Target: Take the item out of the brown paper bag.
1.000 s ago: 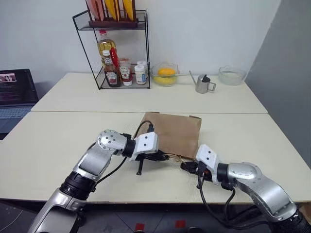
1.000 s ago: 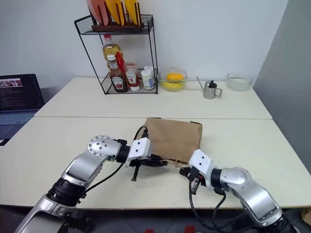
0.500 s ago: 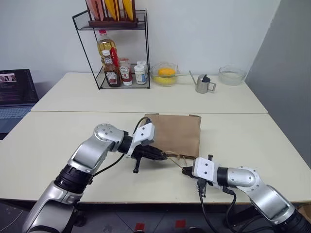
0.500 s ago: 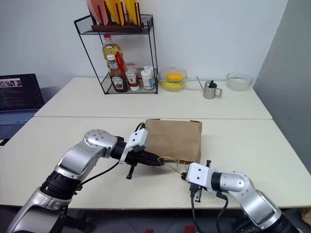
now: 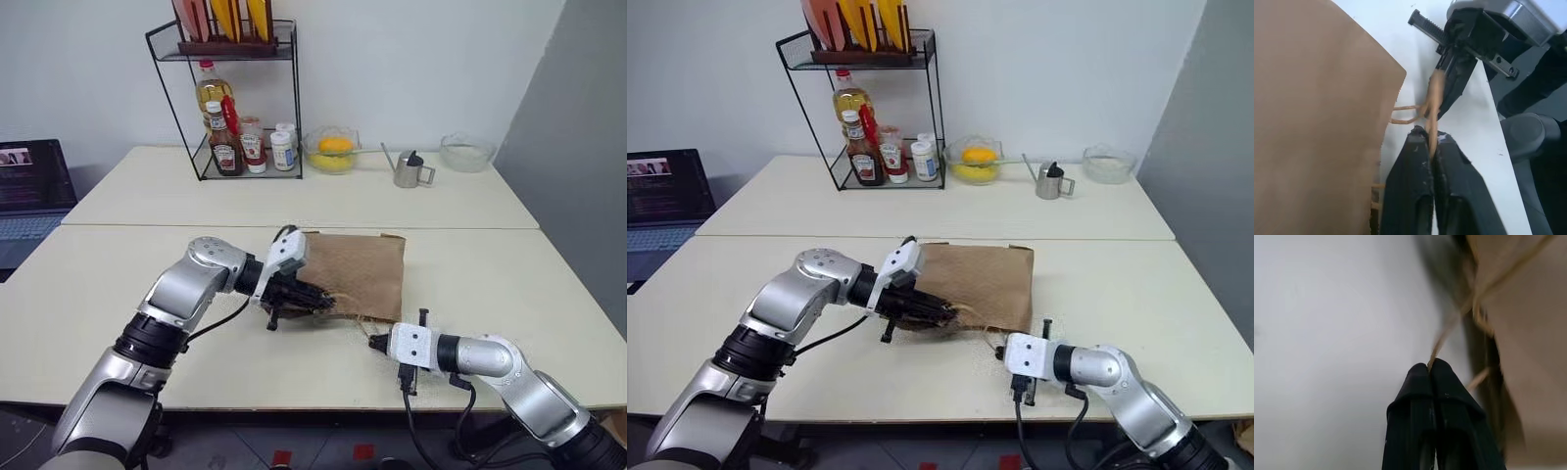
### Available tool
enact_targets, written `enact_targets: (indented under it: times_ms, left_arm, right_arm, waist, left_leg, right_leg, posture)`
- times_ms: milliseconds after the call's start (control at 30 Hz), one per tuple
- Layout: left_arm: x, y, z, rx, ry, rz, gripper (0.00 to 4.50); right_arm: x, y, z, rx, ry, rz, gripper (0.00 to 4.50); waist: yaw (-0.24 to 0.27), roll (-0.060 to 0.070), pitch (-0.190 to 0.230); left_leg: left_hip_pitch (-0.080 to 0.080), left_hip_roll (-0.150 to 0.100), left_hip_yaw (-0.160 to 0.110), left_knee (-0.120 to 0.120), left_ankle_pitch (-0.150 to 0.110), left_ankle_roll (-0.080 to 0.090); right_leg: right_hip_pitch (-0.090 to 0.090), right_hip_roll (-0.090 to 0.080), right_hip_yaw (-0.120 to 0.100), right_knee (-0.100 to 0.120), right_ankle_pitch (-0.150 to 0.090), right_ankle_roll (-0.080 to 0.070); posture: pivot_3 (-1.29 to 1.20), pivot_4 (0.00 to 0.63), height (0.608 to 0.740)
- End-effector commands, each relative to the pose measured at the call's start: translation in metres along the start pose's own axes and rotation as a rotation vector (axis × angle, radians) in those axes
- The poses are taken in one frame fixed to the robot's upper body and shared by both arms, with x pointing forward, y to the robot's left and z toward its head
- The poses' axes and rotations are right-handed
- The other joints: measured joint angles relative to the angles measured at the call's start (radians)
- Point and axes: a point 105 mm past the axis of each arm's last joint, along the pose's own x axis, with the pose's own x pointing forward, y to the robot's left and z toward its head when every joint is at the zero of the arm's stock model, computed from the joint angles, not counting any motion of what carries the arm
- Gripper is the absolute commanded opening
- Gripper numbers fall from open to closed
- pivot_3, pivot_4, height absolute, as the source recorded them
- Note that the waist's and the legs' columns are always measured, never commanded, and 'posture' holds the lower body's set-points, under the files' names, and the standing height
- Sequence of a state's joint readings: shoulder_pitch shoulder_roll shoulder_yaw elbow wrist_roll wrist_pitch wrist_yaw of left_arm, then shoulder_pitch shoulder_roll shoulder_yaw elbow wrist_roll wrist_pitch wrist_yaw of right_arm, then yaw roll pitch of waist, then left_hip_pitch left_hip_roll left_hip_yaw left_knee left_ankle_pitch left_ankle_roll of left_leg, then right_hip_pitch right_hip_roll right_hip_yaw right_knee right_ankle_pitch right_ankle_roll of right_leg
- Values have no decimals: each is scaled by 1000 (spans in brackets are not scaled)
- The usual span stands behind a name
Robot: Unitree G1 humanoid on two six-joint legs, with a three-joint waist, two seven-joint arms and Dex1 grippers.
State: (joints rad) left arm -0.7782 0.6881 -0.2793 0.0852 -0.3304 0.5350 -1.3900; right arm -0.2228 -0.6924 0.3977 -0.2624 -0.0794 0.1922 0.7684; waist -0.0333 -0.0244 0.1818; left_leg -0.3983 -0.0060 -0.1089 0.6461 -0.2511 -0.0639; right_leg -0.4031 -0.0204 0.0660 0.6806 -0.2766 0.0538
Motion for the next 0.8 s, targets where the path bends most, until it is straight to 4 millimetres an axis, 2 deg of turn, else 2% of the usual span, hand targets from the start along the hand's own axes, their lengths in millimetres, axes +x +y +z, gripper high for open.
enact_targets:
  times_ms: [33,133,300,433,600,800]
  left_arm:
    - [-6,4,16,80,-25,43,1546]
    - [-5,7,16,84,-14,51,2489]
    - [-2,2,16,93,-14,31,2489]
    - [-4,-19,20,115,8,-89,2489]
    - [-12,-46,-2,269,194,-246,2489]
    - [10,-45,-17,444,187,-210,2489]
  right_arm:
    - [-2,0,-7,19,37,9,0]
    - [-2,-1,-6,21,36,7,0]
    - [-1,-4,-4,25,31,1,0]
    - [-1,-5,-4,32,31,-2,0]
    - [0,-4,-3,43,26,-4,0]
    - [1,-5,0,46,22,-12,0]
  waist:
    - [1,0,0]
    - [2,0,0]
    - [1,0,0]
    - [-1,0,0]
    - [-1,0,0]
    - [2,0,0]
  left_leg:
    - [0,0,0,0,0,0]
    - [0,0,-1,1,0,0]
    - [1,0,-1,1,0,0]
    - [1,0,-1,1,0,0]
    - [2,0,0,0,0,0]
    - [3,0,0,1,0,0]
  right_leg:
    - [1,0,0,0,0,0]
    - [1,0,-1,0,0,0]
    - [2,0,-1,0,0,0]
    - [2,0,-1,0,0,0]
    - [2,0,0,0,0,0]
    - [4,0,0,-1,0,0]
  posture:
    - [0,150,740]
    - [0,150,740]
    - [0,150,740]
    - [0,150,740]
    - [0,150,740]
    - [0,150,740]
